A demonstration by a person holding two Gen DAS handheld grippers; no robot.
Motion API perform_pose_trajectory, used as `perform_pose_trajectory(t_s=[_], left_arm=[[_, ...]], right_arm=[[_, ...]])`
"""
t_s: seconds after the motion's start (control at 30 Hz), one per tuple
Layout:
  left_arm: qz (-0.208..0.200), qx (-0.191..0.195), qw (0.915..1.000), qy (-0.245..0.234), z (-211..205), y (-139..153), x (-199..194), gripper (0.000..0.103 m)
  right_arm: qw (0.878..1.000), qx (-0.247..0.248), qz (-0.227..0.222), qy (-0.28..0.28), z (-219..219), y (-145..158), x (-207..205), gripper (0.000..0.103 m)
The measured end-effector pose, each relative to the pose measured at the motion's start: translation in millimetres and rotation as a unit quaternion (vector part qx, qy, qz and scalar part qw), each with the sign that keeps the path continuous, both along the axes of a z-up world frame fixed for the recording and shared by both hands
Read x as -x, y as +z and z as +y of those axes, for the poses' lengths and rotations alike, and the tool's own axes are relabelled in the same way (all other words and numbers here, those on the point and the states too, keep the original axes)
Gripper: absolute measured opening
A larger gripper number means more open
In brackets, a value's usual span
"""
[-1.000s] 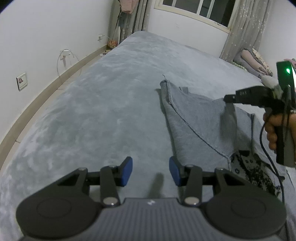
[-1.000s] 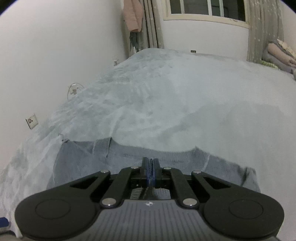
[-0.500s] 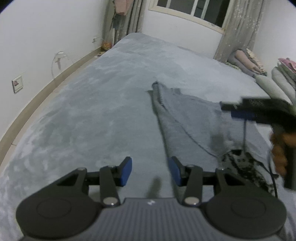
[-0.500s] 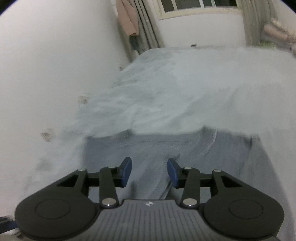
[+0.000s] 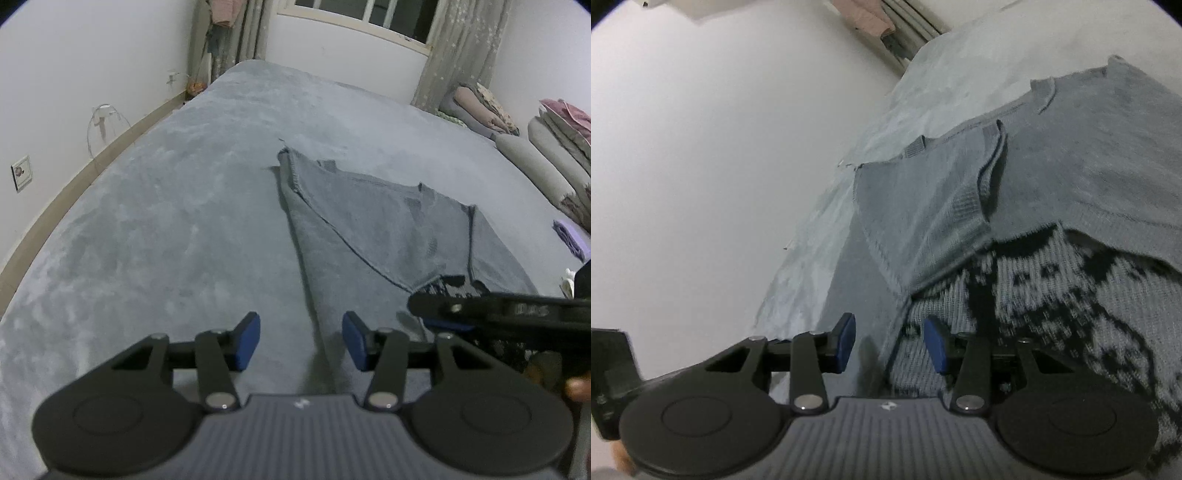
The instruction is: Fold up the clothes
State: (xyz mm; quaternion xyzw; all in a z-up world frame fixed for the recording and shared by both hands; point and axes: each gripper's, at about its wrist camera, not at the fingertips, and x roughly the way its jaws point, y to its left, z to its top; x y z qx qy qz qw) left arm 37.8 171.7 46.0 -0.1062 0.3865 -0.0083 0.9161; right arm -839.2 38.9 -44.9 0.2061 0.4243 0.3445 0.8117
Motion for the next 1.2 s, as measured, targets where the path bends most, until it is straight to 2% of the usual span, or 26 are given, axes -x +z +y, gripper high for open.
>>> perform_pose_trajectory(t_s=[0.03,0.3,0.33,0.43,0.57,0.7,0.87,1.1,1.2], left_arm=[[0.0,0.005,1.0,0.004,2.6,0.3,0.0,0.046],[-0.007,0.017,0.9998,0.009,9.0,4.6,-1.6,0.046],[-0.005,0.017,0.9998,0.009,9.3,4.0,-1.7,0.046],[-0.004,0.018,0.9998,0.011,11.7,4.5,-1.9,0.046],[-0.004,0.023,0.9997,0.004,9.3,4.4,-1.2,0.046],[0.001,0.01,0.9999,-0.005,1.3,0.9,-2.7,0.046],[0.008,0.002,0.9999,-0.007,-0.2,-3.2,-3.3,0.046],[0.01,0.004,0.9999,-0.01,0.7,-3.2,-4.0,0.046],[0.007,0.009,0.9999,-0.008,2.6,-2.0,-2.7,0.046]], right_arm=[[1.0,-0.007,0.005,0.001,0.4,-4.2,1.9,0.014],[0.998,-0.042,0.03,0.02,5.2,5.1,-0.5,0.013],[0.998,-0.045,0.034,0.023,6.7,4.9,-0.9,0.014],[0.997,-0.056,0.044,0.035,7.9,3.5,1.0,0.032],[0.994,-0.077,0.049,0.058,0.2,-1.4,13.2,0.032],[0.991,-0.098,0.053,0.081,-7.6,-6.3,25.5,0.033],[0.984,-0.124,0.043,0.119,-15.1,-2.2,44.7,0.034],[0.974,-0.135,0.054,0.172,-14.2,-5.2,64.5,0.034],[0.972,-0.154,0.041,0.174,-20.5,0.9,73.8,0.034]])
